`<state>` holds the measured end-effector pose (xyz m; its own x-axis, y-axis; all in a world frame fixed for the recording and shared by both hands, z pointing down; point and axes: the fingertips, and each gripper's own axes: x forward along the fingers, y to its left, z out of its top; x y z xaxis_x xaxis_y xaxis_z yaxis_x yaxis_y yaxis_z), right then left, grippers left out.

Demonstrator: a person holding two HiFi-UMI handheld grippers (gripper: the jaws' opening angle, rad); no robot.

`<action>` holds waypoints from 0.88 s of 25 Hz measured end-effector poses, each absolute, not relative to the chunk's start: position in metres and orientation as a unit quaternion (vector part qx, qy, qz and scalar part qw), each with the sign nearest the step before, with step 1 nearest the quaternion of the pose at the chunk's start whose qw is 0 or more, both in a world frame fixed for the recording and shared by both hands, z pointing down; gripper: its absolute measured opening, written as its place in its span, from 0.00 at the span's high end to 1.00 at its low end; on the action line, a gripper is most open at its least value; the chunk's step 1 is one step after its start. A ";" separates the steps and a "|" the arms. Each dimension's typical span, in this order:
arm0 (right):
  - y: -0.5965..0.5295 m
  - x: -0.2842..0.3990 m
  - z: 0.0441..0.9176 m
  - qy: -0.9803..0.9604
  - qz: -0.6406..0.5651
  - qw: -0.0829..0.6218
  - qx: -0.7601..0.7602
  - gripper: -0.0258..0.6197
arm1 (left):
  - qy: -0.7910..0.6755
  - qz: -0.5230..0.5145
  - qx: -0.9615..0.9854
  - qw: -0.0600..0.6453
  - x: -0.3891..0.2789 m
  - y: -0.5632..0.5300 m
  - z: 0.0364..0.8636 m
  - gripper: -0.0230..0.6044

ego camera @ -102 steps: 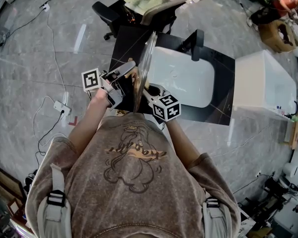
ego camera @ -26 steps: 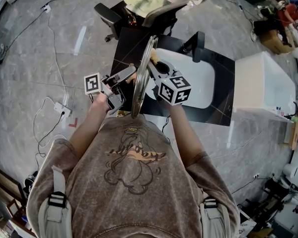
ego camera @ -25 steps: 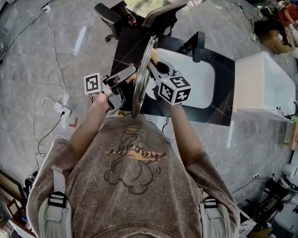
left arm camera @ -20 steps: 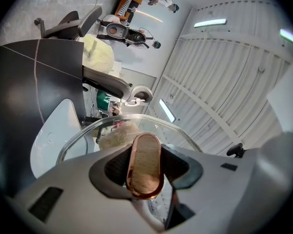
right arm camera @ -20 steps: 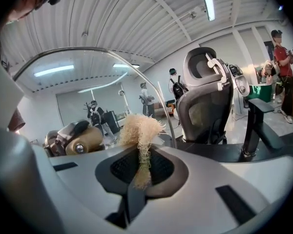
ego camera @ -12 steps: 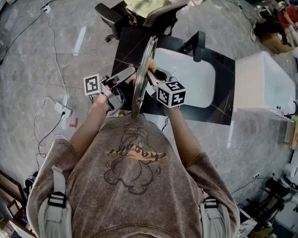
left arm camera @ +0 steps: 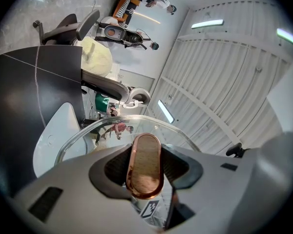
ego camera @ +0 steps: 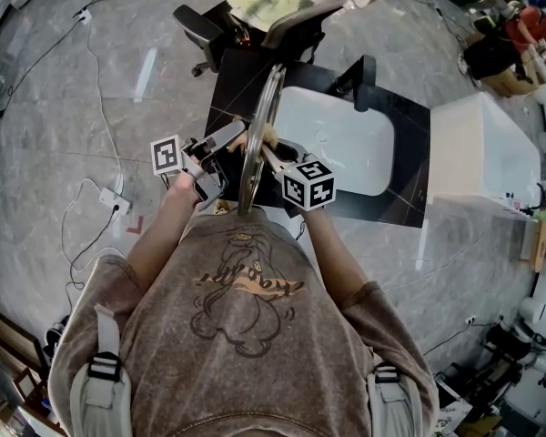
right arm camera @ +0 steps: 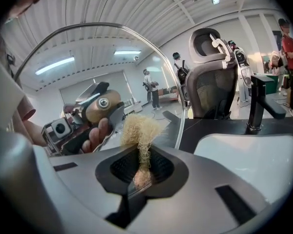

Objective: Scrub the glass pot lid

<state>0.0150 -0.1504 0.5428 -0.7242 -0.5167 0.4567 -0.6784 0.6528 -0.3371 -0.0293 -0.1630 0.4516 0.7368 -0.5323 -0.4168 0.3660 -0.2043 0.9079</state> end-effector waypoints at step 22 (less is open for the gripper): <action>-0.101 -0.012 0.485 -0.918 0.269 0.113 0.267 0.90 | -0.069 -0.350 0.691 0.628 -0.033 -0.161 0.463 0.67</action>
